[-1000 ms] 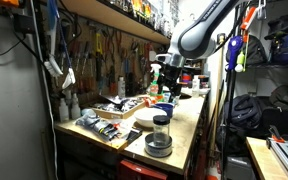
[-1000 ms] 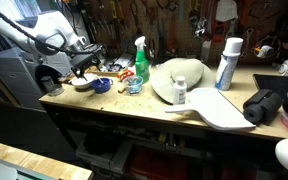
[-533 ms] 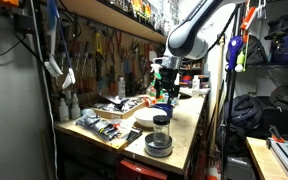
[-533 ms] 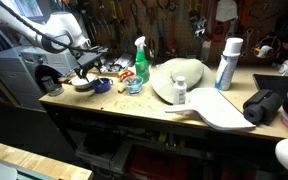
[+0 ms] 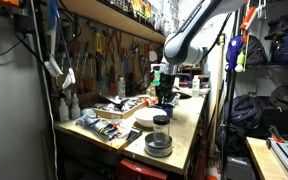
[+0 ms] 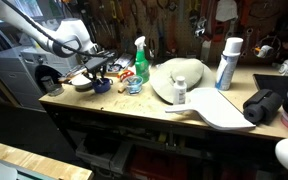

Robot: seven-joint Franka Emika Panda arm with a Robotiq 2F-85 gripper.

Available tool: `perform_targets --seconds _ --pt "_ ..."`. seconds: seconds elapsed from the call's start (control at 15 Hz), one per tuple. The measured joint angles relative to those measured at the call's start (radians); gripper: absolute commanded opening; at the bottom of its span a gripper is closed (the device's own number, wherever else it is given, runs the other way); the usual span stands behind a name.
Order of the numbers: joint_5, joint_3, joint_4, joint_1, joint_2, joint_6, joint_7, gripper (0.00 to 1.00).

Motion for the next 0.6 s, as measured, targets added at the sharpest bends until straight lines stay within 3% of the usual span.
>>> perform_targets --seconds 0.07,0.13,0.27,0.47,0.6 --pt "-0.003 0.007 0.006 -0.004 0.010 0.009 0.008 0.50" --pt "-0.007 0.014 0.012 -0.008 0.020 0.014 0.018 0.47" --pt "-0.028 0.026 0.021 -0.013 0.034 0.017 0.041 0.22" --pt "-0.070 0.035 0.027 -0.014 0.054 0.027 0.089 0.07" --pt "-0.099 0.035 0.029 -0.017 0.060 0.031 0.126 0.10"
